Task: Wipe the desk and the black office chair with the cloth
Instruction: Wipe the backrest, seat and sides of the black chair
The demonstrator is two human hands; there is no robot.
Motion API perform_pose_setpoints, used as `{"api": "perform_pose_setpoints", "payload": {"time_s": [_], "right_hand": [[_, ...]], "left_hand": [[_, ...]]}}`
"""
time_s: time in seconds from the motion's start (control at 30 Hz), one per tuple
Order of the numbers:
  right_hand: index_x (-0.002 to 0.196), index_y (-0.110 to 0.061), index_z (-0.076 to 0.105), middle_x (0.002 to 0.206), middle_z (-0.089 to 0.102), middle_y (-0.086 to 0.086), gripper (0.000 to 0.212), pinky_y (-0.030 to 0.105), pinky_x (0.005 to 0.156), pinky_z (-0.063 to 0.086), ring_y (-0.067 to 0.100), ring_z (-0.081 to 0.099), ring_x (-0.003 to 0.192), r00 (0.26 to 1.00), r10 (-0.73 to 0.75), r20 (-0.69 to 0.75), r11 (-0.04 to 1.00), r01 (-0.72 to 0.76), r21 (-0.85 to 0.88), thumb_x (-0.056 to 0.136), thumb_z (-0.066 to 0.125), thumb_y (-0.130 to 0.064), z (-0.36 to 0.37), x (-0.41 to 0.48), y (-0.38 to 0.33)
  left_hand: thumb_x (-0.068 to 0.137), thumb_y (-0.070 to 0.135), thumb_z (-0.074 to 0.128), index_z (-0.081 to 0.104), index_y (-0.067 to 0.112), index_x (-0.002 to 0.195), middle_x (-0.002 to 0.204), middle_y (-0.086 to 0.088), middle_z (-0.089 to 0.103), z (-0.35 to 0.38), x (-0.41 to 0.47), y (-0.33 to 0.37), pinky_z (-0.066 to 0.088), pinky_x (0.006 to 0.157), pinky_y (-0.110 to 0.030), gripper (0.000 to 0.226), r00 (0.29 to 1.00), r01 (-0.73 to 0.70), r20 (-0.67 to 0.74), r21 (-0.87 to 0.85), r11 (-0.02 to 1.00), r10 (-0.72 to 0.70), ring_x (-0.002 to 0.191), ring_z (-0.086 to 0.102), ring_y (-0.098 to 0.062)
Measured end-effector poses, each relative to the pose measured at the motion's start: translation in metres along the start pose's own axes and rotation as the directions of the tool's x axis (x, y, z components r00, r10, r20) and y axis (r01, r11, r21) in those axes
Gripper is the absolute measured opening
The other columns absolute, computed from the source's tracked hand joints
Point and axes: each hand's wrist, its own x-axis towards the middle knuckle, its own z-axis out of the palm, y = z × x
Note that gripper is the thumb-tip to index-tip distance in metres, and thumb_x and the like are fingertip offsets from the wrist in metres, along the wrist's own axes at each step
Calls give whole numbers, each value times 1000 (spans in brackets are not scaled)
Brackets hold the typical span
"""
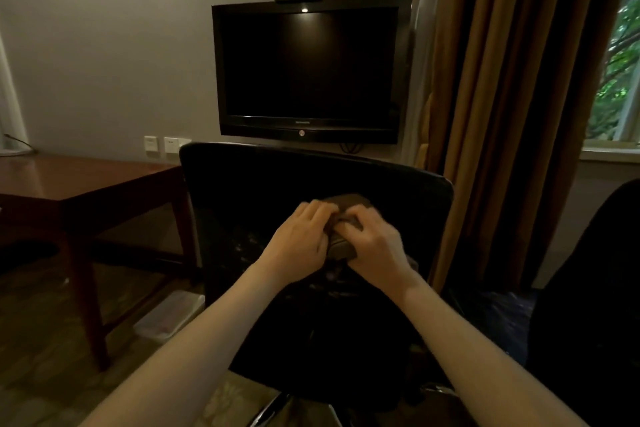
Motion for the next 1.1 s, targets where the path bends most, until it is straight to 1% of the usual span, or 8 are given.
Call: {"api": "perform_pose_setpoints", "payload": {"time_s": [0.1, 0.23, 0.43, 0.53, 0.63, 0.8, 0.93, 1.1], "right_hand": [[92, -15, 60, 100, 54, 11, 23, 31, 60, 48, 26, 55, 75, 944, -150, -295, 980, 101, -173, 74, 74, -16, -27, 11, 21], [98, -17, 53, 110, 47, 10, 16, 39, 72, 41, 27, 49, 89, 884, -165, -438, 944, 14, -329, 86, 62, -18, -50, 18, 61], [106, -16, 48, 119, 42, 16, 28, 47, 83, 47, 36, 44, 102, 956, -102, -275, 949, 11, -315, 80, 59, -13, -17, -20, 77], [103, -16, 50, 114, 53, 19, 29, 45, 85, 45, 35, 46, 99, 958, 29, -284, 976, -88, -199, 77, 60, -10, 13, -38, 63], [104, -18, 53, 113, 55, 14, 39, 44, 81, 49, 34, 48, 97, 977, 121, -176, 990, -132, -49, 68, 63, -5, 46, -66, 54], [102, -15, 67, 103, 62, 12, 56, 45, 64, 58, 37, 62, 84, 965, 184, 187, 971, -208, 116, 51, 81, 2, 67, -90, 45], [102, -10, 67, 107, 62, 14, 48, 45, 72, 58, 36, 62, 95, 974, 186, 128, 959, -208, 193, 58, 79, 5, 51, -92, 49], [102, -13, 56, 104, 63, 21, 30, 39, 84, 50, 30, 57, 99, 927, 225, -300, 971, -188, 148, 75, 63, -1, 2, -76, 75]], "left_hand": [[82, 23, 40, 54, 7, 114, 115, -8, 55, -8, 17, 24, 37, 92, -18, 39, 971, -107, -231, -168, 980, 66, 104, 43, -11], [76, 32, 49, 48, 4, 126, 129, -15, 48, -2, 53, 49, 34, 103, -37, 57, 945, -235, -243, -28, 972, 221, 120, 36, -24], [71, 29, 52, 44, 8, 116, 119, -13, 49, 39, 57, 36, 47, 91, -40, 51, 933, -285, -167, 205, 936, 320, 107, 39, -26], [63, 20, 75, 50, 6, 111, 113, -14, 56, 60, 41, 23, 50, 87, -39, 55, 942, -276, -135, 203, 939, 306, 103, 45, -27], [61, 22, 83, 58, 5, 114, 118, -13, 58, 76, 24, 7, 49, 92, -36, 62, 971, -230, 124, 253, 940, 204, 108, 54, -31], [87, 29, 58, 40, 14, 131, 135, -1, 35, 91, 1, -4, 41, 98, -29, 50, 901, -64, 435, 132, 989, 0, 128, 27, -17], [72, 25, 76, 55, 9, 113, 118, -8, 53, 94, 2, 7, 49, 86, -29, 50, 952, -200, 258, 107, 974, 167, 113, 45, -21], [70, 23, 65, 44, 11, 106, 116, -5, 40, 92, 44, 55, 37, 91, -31, 44, 912, -376, -146, 77, 923, 384, 104, 42, -24]]}}
